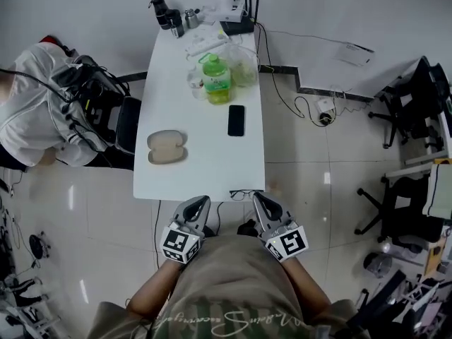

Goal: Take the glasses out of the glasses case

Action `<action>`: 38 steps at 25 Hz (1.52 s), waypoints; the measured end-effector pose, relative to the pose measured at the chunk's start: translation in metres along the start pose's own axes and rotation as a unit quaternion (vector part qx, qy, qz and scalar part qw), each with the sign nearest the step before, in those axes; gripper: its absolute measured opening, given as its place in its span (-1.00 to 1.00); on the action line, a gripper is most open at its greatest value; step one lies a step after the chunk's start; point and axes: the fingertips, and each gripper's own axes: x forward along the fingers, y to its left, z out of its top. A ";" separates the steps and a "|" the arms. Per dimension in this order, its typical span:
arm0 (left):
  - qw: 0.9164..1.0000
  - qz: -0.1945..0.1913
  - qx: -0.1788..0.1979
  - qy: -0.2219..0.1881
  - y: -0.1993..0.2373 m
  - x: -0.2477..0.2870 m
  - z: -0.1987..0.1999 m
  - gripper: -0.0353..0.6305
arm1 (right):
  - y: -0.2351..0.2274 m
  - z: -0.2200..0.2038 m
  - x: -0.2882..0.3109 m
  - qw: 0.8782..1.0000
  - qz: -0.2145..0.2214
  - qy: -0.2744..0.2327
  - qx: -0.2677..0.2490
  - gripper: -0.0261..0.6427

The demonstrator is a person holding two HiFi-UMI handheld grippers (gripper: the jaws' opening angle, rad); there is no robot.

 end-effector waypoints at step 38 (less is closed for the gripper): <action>0.990 0.083 0.009 -0.115 0.130 -0.202 0.036 -0.87 | 0.221 0.024 0.112 0.997 -0.049 -0.026 -0.051 -0.89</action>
